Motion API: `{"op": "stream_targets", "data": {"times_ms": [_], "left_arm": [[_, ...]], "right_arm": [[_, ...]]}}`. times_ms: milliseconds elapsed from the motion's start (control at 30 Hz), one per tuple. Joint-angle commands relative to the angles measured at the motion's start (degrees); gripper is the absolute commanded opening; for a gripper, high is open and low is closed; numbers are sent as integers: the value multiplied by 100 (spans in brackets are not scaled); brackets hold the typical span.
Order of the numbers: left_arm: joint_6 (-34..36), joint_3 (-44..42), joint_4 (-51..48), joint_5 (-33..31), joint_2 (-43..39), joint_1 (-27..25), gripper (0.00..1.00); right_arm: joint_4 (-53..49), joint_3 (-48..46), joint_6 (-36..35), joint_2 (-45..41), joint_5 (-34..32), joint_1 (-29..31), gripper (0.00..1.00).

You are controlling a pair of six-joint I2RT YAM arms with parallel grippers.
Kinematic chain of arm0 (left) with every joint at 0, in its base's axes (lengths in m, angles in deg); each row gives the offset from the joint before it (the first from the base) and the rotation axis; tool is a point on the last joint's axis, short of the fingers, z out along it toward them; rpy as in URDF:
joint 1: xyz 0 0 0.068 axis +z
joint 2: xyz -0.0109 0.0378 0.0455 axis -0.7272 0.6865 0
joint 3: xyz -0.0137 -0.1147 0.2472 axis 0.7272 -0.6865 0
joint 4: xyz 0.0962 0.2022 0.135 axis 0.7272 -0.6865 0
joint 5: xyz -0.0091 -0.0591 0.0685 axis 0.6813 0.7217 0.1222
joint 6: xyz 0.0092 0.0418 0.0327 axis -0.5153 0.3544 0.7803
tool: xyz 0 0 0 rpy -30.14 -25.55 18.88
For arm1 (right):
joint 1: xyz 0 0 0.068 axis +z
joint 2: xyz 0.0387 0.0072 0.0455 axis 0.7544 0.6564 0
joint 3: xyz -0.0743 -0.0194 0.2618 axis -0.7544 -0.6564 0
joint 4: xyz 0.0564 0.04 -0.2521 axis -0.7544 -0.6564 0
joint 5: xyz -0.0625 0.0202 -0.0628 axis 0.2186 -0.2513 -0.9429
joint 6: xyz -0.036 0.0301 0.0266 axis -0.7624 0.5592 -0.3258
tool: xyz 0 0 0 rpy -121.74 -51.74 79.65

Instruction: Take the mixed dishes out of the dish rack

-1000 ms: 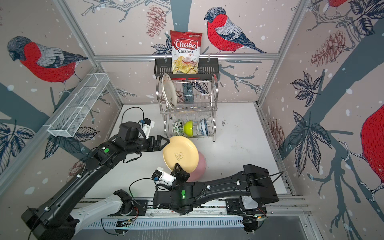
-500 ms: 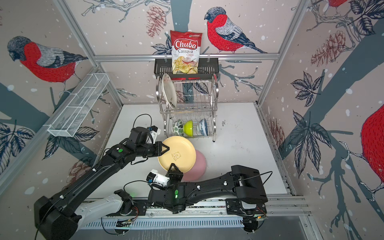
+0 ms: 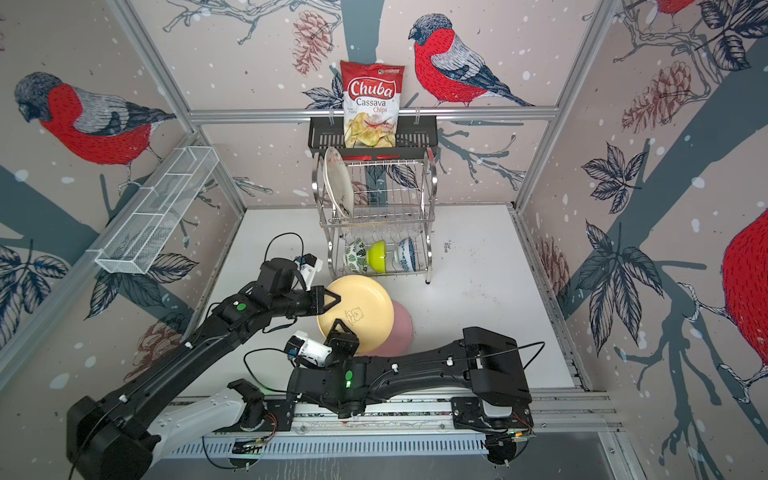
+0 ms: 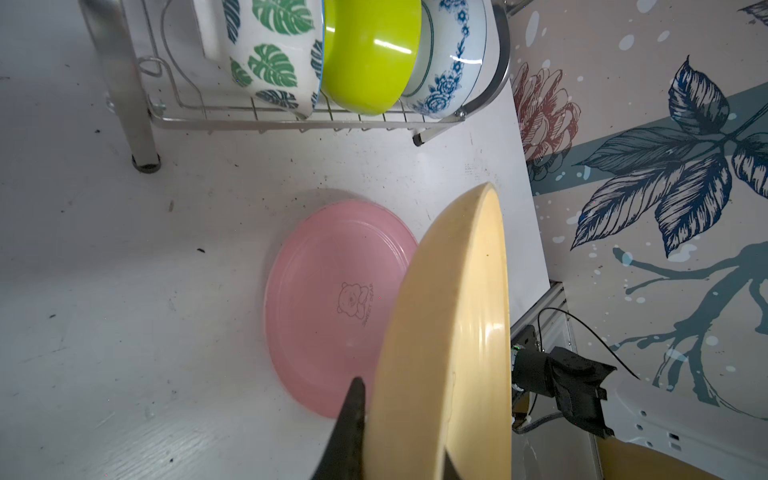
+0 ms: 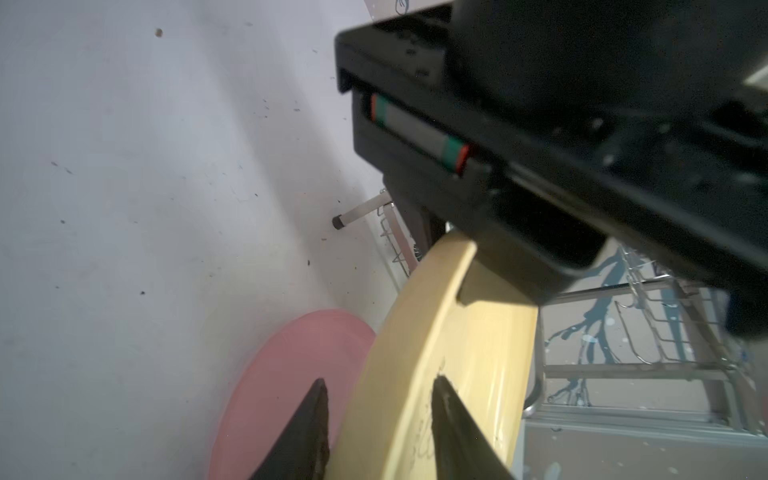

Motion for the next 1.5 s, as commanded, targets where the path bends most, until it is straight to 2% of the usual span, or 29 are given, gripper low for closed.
{"op": "stream_targets", "data": {"times_ms": [0,267,400,533,667,833,1133,1367,1467], "left_arm": [[98,-18,106,73,-57,4,0],[68,-63,183,6,-54,0,0],[21,-109,279,-6,-44,3,0],[-11,-158,435,36,-74,7,0],[-11,-150,521,42,-110,6,0],[-45,-152,636,105,-130,7,0],[-109,-114,779,214,-137,7,0],[-125,-28,820,324,-46,7,0],[-137,-32,824,290,-49,7,0]], "right_arm": [[295,70,426,-203,1043,-31,47],[800,-64,1134,-792,3160,-288,52],[1392,-512,1609,-1417,4279,-587,52],[2094,-1254,2340,-2396,4933,-1140,52],[2536,-2160,3231,-3437,5423,-2066,52],[2668,-3174,3905,-4398,5337,-2890,49],[2533,-4177,4574,-5502,5336,-3581,49],[2593,-4353,4687,-5168,5760,-3663,43],[2531,-4235,4651,-4877,5908,-3670,35]]}}
